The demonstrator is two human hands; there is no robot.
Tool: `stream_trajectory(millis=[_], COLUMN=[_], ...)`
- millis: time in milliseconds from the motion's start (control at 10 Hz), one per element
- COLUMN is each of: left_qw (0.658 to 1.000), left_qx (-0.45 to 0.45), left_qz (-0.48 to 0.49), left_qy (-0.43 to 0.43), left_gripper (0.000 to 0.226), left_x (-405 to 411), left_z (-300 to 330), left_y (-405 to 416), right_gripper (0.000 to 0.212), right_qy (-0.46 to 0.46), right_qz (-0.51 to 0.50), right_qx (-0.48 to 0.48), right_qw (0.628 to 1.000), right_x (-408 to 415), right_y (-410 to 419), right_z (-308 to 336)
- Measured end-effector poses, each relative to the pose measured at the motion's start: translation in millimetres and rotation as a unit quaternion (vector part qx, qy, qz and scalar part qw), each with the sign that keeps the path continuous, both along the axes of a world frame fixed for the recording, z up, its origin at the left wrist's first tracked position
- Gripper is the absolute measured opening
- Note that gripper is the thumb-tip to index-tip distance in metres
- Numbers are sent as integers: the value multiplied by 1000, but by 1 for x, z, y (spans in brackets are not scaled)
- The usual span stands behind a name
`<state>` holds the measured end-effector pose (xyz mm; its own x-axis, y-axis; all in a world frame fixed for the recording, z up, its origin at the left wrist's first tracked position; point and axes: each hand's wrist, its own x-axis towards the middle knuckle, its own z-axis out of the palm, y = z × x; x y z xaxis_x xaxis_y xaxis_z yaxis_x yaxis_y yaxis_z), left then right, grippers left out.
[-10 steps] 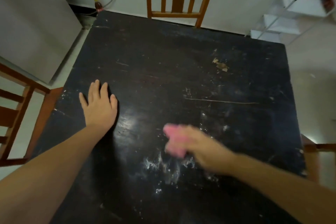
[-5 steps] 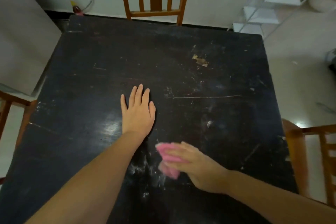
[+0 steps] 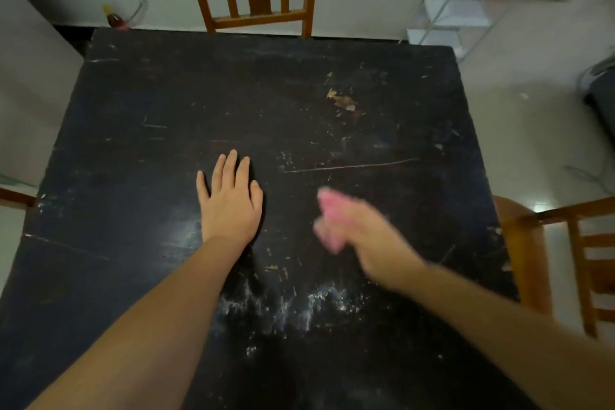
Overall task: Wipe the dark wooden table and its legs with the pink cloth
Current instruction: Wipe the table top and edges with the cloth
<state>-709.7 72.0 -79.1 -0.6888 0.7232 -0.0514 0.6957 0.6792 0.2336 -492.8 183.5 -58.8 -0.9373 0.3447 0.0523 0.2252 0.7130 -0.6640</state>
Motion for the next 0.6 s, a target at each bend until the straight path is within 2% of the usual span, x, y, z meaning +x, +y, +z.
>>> stream_trajectory(millis=[100, 200, 300, 400, 500, 600], left_qw=[1000, 1000, 1000, 1000, 1000, 1000], left_qx=[3, 4, 11, 14, 11, 9], left_qz=[0, 0, -4, 0, 0, -3], left_qy=[-1, -4, 2, 7, 9, 9], left_gripper=[49, 48, 47, 46, 47, 47], left_x=[1, 1, 1, 1, 1, 1], left_z=[2, 1, 0, -2, -2, -1], left_y=[0, 0, 0, 1, 1, 0], right_gripper=[56, 22, 22, 43, 22, 24], right_qy=[21, -17, -8, -87, -54, -17], right_qz=[160, 31, -142, -203, -143, -39], right_qx=[19, 97, 76, 89, 15, 2], right_qw=[987, 995, 987, 971, 988, 999], right_x=[35, -7, -25, -18, 3, 53], right_y=[-44, 20, 120, 151, 43, -48], right_z=[-3, 30, 27, -9, 5, -7])
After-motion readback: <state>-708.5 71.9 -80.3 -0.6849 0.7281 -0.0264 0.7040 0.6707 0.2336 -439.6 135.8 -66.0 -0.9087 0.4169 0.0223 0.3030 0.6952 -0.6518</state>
